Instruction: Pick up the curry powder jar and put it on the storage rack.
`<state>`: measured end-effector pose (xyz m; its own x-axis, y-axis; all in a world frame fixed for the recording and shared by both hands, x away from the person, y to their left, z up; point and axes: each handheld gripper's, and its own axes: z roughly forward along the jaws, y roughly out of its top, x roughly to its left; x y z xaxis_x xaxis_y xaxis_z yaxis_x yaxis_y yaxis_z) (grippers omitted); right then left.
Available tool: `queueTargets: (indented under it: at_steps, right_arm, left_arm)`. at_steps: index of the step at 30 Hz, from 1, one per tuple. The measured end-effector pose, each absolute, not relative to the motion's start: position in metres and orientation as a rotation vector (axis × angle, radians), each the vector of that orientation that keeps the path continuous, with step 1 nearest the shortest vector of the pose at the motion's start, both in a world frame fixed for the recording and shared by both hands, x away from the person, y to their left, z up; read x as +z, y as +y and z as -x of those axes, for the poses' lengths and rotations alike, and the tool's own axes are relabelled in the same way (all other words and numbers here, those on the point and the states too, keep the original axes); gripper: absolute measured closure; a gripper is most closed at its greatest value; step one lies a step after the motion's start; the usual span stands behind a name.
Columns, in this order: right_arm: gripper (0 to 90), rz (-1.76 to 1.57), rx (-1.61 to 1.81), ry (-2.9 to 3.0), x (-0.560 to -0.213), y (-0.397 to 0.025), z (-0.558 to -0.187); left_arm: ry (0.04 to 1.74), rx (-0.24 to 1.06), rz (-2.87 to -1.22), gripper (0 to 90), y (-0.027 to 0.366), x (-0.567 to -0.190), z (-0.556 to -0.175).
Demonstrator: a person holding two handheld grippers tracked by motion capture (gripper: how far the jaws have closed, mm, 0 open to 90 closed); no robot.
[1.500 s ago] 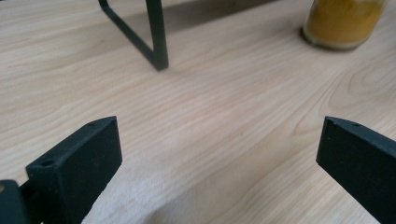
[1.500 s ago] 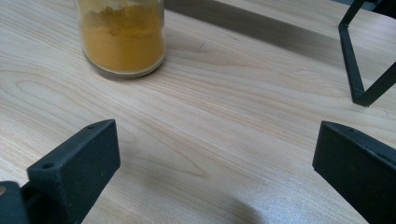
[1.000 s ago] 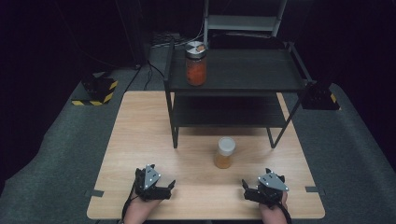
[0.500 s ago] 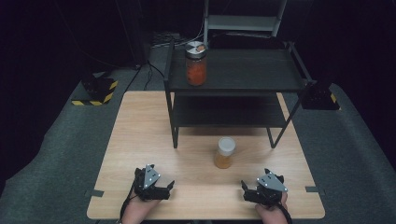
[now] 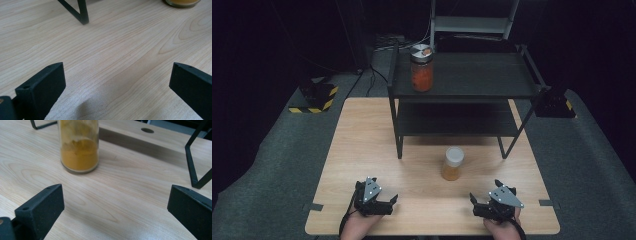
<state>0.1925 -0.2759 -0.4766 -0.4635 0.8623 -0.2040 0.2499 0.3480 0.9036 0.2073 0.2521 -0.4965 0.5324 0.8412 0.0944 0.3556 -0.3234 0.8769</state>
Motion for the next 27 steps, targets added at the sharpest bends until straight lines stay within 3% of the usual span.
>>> queueTargets:
  at_steps: [27]
  right_arm:
    - [0.1,-0.929,1.233,1.898,-0.445,-0.257,-0.221]
  left_arm:
    - [0.969,0.721,-1.934,0.9,0.248,-0.495,-0.207]
